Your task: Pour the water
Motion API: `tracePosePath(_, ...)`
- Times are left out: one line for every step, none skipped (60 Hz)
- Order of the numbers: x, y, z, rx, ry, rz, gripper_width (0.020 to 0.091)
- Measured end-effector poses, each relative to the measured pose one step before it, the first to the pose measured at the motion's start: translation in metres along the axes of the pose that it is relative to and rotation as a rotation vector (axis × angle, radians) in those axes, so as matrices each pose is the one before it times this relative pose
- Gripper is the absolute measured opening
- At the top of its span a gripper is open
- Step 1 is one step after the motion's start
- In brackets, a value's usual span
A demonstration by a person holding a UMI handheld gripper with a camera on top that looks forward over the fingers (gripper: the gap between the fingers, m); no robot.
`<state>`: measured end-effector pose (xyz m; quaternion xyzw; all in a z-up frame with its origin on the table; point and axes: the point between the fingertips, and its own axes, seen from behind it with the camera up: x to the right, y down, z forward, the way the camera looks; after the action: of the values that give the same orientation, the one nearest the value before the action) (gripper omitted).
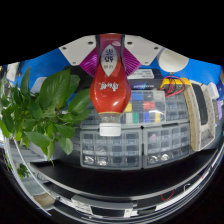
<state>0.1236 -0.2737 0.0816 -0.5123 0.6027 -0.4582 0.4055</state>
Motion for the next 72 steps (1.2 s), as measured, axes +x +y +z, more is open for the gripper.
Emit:
tracePosePath(0.00541,-0.00162,-0.00911,0.00155,-0.00056,-0.0033,0.0284)
tracePosePath(0.00051,-0.00059,-0.00132,0.0016,-0.00139,-0.0018,0.0315)
tracePosePath(0.00076,0.0001,-0.0008,-0.00097,-0.00005,-0.0022,0.0312)
tracePosePath(0.00019,-0.00035,-0.00035,0.00103,-0.00019,-0.0006,0.0321)
tracePosePath(-0.00007,0.00035,-0.00013,-0.00183,0.00066,-0.0024,0.034)
tracePosePath(-0.00323,0.0005,0.00458,-0.0013,0.00109,-0.0027,0.0349)
tracePosePath(-0.00028,0.00011,0.00025,-0.00212,0.0,-0.003,0.0385)
tracePosePath(0.00001,-0.00006,0.00023,-0.00228,0.00076,-0.0014,0.0385)
tracePosePath(0.00008,0.00007,0.00017,-0.00214,0.00103,0.0005,0.0391)
tracePosePath(0.00023,0.00002,0.00014,-0.0025,0.00179,0.0006,0.0413)
tracePosePath(0.00035,-0.00002,0.00019,-0.00198,0.00251,-0.0016,0.0426)
tracePosePath(0.00042,-0.00008,0.00019,-0.0028,0.00432,-0.0012,0.0432)
tracePosePath(0.00035,0.00037,-0.00001,-0.00455,0.00537,0.0005,0.0452)
tracePosePath(0.00096,0.00066,-0.00035,-0.00622,0.0079,-0.0006,0.0472)
tracePosePath(0.00077,0.00125,-0.00073,-0.00872,0.00569,-0.0043,0.0496)
tracePosePath(0.00261,0.00122,-0.00263,-0.00971,0.00378,-0.0084,0.0546)
tracePosePath(0.00037,0.00176,-0.00106,-0.00949,0.00538,-0.0093,0.0596)
tracePosePath(-0.00004,0.00179,-0.0015,-0.00892,0.0036,-0.0108,0.0646)
tracePosePath(-0.00091,0.00156,-0.0015,-0.00726,-0.00014,-0.01,0.0695)
tracePosePath(-0.0012,0.00152,-0.00194,-0.00651,-0.00275,-0.01,0.0745)
tracePosePath(-0.00153,0.00177,-0.00208,-0.00684,-0.0032,-0.0079,0.0768)
tracePosePath(-0.00196,0.00209,-0.00226,-0.00814,-0.00476,-0.0058,0.0776)
tracePosePath(-0.00173,0.0024,-0.00254,-0.00915,-0.00397,-0.0029,0.0777)
tracePosePath(-0.0015,0.00228,-0.00276,-0.00842,-0.00307,-0.0009,0.078)
tracePosePath(-0.00108,0.00267,-0.00329,-0.0091,-0.00121,-0.0008,0.078)
tracePosePath(-0.00045,0.00292,-0.00373,-0.00987,0.00121,-0.001,0.0778)
tracePosePath(-0.00005,0.00294,-0.0045,-0.00995,0.0042,-0.0019,0.0778)
tracePosePath(0.00033,0.00257,-0.00495,-0.00945,0.0062,-0.0018,0.0776)
tracePosePath(-0.00017,0.00204,-0.00562,-0.00822,0.00519,-0.0003,0.0775)
tracePosePath(-0.00064,0.00138,-0.00634,-0.00594,0.00309,0.0013,0.0775)
tracePosePath(-0.00157,0.00062,-0.00668,-0.00322,0.00051,0.0031,0.0777)
tracePosePath(-0.00209,0.00014,-0.00698,-0.00141,-0.00108,0.004,0.0775)
tracePosePath(-0.00221,-0.00011,-0.00726,0.00003,-0.0014,0.0035,0.0775)
tracePosePath(-0.00193,-0.00041,-0.00746,-0.00003,0.00059,0.0028,0.0777)
tracePosePath(-0.00158,-0.00061,-0.00765,-0.00163,0.0035,0.0035,0.0778)
tracePosePath(-0.00123,-0.00026,-0.00727,-0.0012,0.00531,0.0034,0.0778)
tracePosePath(-0.00189,-0.00022,-0.00746,-0.00392,0.00258,0.004,0.0777)
tracePosePath(-0.00281,-0.00029,-0.00763,-0.00394,-0.00058,0.0025,0.0774)
tracePosePath(-0.00307,-0.0007,-0.00772,-0.00401,-0.00198,0.0007,0.0774)
tracePosePath(-0.00291,-0.00118,-0.00747,-0.00255,-0.00164,0.0002,0.0774)
tracePosePath(-0.003,-0.00188,-0.00736,-0.00105,-0.00026,0.0011,0.0773)
tracePosePath(-0.00247,-0.00262,-0.0064,-0.00295,-0.00079,0.0022,0.0775)
tracePosePath(-0.00295,-0.00229,-0.00733,0.00092,-0.00007,0.0035,0.0776)
tracePosePath(-0.00341,-0.00257,-0.00699,0.00094,-0.00065,0.0033,0.0778)
tracePosePath(-0.00367,-0.00263,-0.00686,0.00085,-0.0004,0.0031,0.0778)
tracePosePath(-0.00381,-0.00279,-0.0064,0.0006,-0.00047,0.0033,0.0777)
tracePosePath(-0.00375,-0.0033,-0.00578,0.00016,-0.00198,0.0044,0.0777)
tracePosePath(-0.00415,-0.00298,-0.00613,0.00193,-0.00198,0.0034,0.0778)
tracePosePath(-0.00431,-0.00357,-0.00578,0.00291,-0.00363,0.0017,0.0778)
tracePosePath(-0.0046,-0.00376,-0.00588,0.00265,-0.00563,0.0006,0.0777)
tracePosePath(-0.00504,-0.00362,-0.00554,0.0031,-0.00706,0.0002,0.0776)
tracePosePath(-0.00506,-0.00369,-0.00522,0.00308,-0.00785,0.0005,0.0776)
tracePosePath(-0.00518,-0.00406,-0.00498,0.00449,-0.00766,0.0007,0.0776)
tracePosePath(-0.00452,-0.0042,-0.00484,0.00655,-0.00453,0.0,0.0776)
tracePosePath(-0.00431,-0.00443,-0.00579,0.00729,-0.00268,-0.001,0.0776)
tracePosePath(-0.00407,-0.00401,-0.00459,0.007,-0.00266,-0.0008,0.0776)
tracePosePath(-0.00427,-0.00394,-0.00476,0.00596,-0.0032,0.0001,0.0776)
tracePosePath(-0.00426,-0.00398,-0.00437,0.00654,-0.0042,0.0,0.0777)
tracePosePath(-0.00429,-0.00389,-0.00419,0.00706,-0.00452,-0.0001,0.0777)
tracePosePath(-0.00447,-0.0038,-0.00383,0.00703,-0.00432,0.0008,0.078)
tracePosePath(-0.00429,-0.00399,-0.00364,0.00678,-0.00487,0.0017,0.0779)
tracePosePath(-0.00431,-0.00361,-0.00346,0.00663,-0.00508,0.0021,0.0779)
tracePosePath(-0.00391,-0.00321,-0.00339,0.00577,-0.00443,0.0014,0.078)
tracePosePath(-0.00371,-0.00301,-0.00313,0.005,-0.00405,0.0002,0.0778)
tracePosePath(-0.00365,-0.00242,-0.00321,0.00363,-0.00396,0.0005,0.0778)
tracePosePath(-0.00328,-0.0028,-0.00166,0.00096,-0.00382,0.0,0.0778)
tracePosePath(-0.00419,-0.00116,-0.0031,0.00054,-0.00489,0.0019,0.0775)
tracePosePath(-0.00405,-0.00119,-0.00249,-0.00063,-0.00469,0.0,0.0775)
tracePosePath(-0.00375,-0.00105,-0.00194,-0.00091,-0.00495,-0.0018,0.0776)
tracePosePath(-0.00341,-0.00054,-0.00191,-0.00179,-0.00423,-0.0025,0.0775)
tracePosePath(-0.00344,-0.00019,-0.00201,-0.00263,-0.00335,-0.0022,0.0774)
tracePosePath(-0.00338,-0.00048,-0.00186,-0.00203,-0.00289,-0.0017,0.0774)
